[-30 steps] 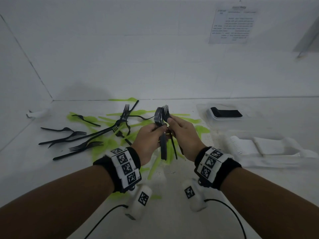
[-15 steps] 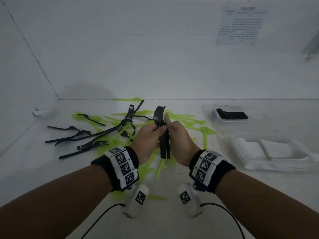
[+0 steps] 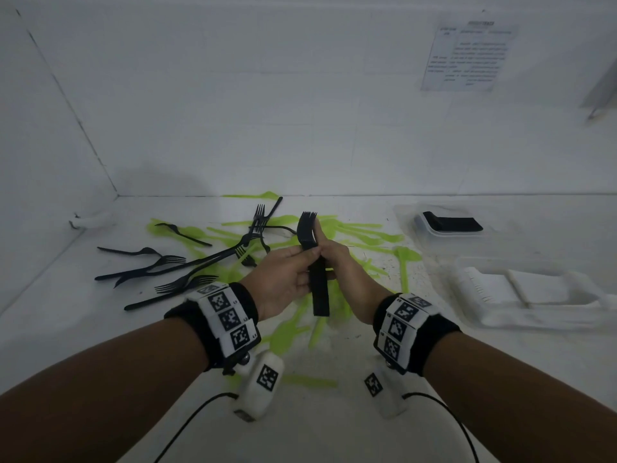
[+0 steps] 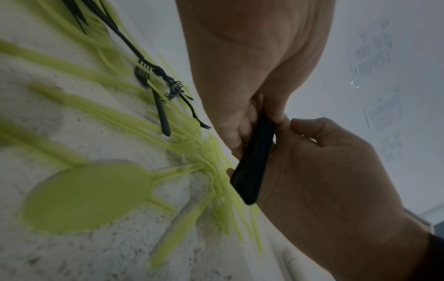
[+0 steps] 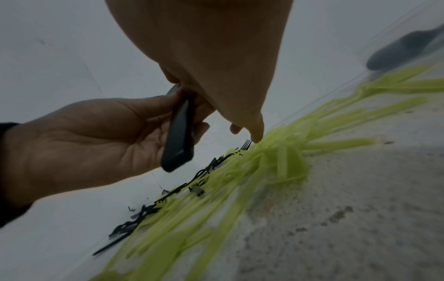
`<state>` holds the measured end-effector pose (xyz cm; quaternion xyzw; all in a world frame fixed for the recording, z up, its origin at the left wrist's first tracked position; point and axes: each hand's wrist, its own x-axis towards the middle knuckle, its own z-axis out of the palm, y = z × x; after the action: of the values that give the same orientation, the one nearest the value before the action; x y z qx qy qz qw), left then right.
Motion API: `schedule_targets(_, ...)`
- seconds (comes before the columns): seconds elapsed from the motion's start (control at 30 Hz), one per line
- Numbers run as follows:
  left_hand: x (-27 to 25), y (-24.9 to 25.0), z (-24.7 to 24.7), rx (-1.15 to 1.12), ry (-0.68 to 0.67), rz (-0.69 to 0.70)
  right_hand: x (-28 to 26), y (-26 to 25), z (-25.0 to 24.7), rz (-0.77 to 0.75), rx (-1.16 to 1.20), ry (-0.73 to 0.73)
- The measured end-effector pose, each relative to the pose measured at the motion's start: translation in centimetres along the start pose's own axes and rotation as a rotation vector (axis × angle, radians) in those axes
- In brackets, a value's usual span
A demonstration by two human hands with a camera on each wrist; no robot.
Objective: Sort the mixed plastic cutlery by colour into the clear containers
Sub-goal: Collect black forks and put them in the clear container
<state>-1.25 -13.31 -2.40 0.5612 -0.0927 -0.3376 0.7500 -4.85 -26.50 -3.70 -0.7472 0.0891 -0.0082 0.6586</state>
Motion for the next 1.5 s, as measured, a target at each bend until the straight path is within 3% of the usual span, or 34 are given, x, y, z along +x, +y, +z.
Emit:
schedule_targets(0.17, 0.3, 0.7, -0.6, 0.048, 0.125, 0.129, -1.1, 0.5, 0.4, 0.135, 0.185, 0.099)
schedule_targets(0.27, -0.1, 1.2, -0.9, 0.134, 0.134, 0.152, -2.1, 0.4, 0.4, 0.251, 0.338, -0.083)
schedule_targets(0.33, -0.4, 1.3, -1.2, 0.144, 0.086, 0.150, -2.4, -0.2, 0.5, 0.238, 0.382, -0.129)
schedule_targets(0.4, -0.7, 1.6, -1.6, 0.139, 0.055, 0.120, -2.8, -0.7, 0.2, 0.155, 0.236, -0.086)
schedule_targets(0.53, -1.0, 2.8, -3.0, -0.001, 0.054, 0.145, -2.5, -0.3, -2.7, -0.245, -0.625, 0.086)
schedule_targets(0.6, -0.9, 3.5, -3.5, 0.227, 0.007, 0.219, -2.5, 0.1, -4.6, -0.354, -0.968, 0.124)
schedule_targets(0.67, -0.7, 3.9, -3.2, 0.712, -0.066, 0.328, -3.1, 0.2, -6.5, -0.370, -1.130, 0.164)
schedule_targets(0.77, 0.0, 3.7, -1.2, 1.158, -0.117, 0.495, -4.9, -0.6, -8.8, -0.355, -1.237, 0.218)
schedule_targets(1.0, 4.1, 1.8, 5.8, 1.308, -0.186, 0.696, -7.3, -1.2, -15.8, -0.287, -1.393, 0.292)
schedule_targets(1.23, 10.7, 1.0, 13.4, 1.274, -0.185, 0.668, -5.9, -1.4, -25.3, -0.220, -1.386, 0.280)
schedule_targets(1.5, 17.7, -0.7, 21.5, 1.241, -0.129, 0.586, -2.3, -1.9, -36.6, -0.194, -1.422, 0.080)
